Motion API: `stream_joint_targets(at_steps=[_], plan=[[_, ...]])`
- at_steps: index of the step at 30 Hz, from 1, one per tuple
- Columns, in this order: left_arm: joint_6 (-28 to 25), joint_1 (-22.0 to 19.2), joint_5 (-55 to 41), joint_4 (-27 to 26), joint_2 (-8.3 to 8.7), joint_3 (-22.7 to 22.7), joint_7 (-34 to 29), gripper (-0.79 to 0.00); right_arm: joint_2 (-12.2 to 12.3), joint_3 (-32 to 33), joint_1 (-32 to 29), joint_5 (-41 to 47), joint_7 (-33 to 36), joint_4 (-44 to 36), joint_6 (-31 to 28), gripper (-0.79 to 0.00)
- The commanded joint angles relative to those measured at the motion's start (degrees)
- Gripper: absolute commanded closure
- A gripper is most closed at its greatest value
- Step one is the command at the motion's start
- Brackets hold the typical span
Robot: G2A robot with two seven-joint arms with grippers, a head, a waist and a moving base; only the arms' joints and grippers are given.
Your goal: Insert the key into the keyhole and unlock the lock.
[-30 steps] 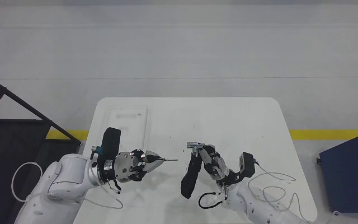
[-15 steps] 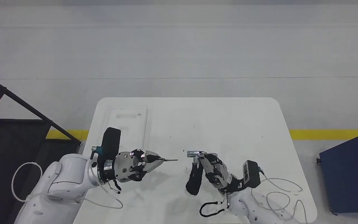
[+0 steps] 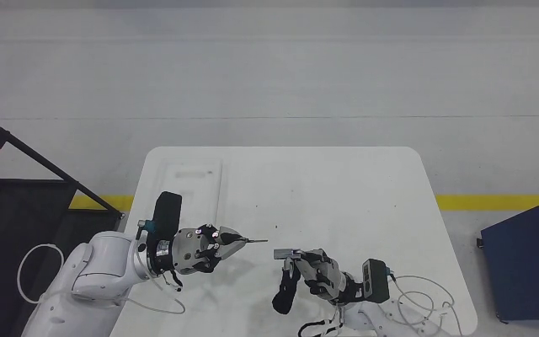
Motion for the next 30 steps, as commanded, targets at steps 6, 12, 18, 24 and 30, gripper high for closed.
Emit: stream_joint_targets(at_steps=[6,12,18,24,30], plan=[[0.00,0.00,0.00,0.00,0.00,0.00,0.00,0.000,0.00,0.00,0.00,0.00,0.00,0.00,0.00,0.000],[1.91,-0.80,4.24,-1.84,-0.04,1.13,-0.03,0.000,0.00,0.00,0.00,0.00,0.00,0.00,0.00,0.000],[0.00,-0.14,5.19,-0.53,-0.08,1.90,3.14,0.000,0.00,0.00,0.00,0.00,0.00,0.00,0.00,0.000],[0.00,0.58,6.86,-0.19,0.38,3.49,6.79,0.000,0.00,0.00,0.00,0.00,0.00,0.00,0.00,0.000],[0.00,0.68,9.12,0.62,1.52,5.46,8.39,0.000,0.00,0.00,0.00,0.00,0.00,0.00,0.00,0.000]])
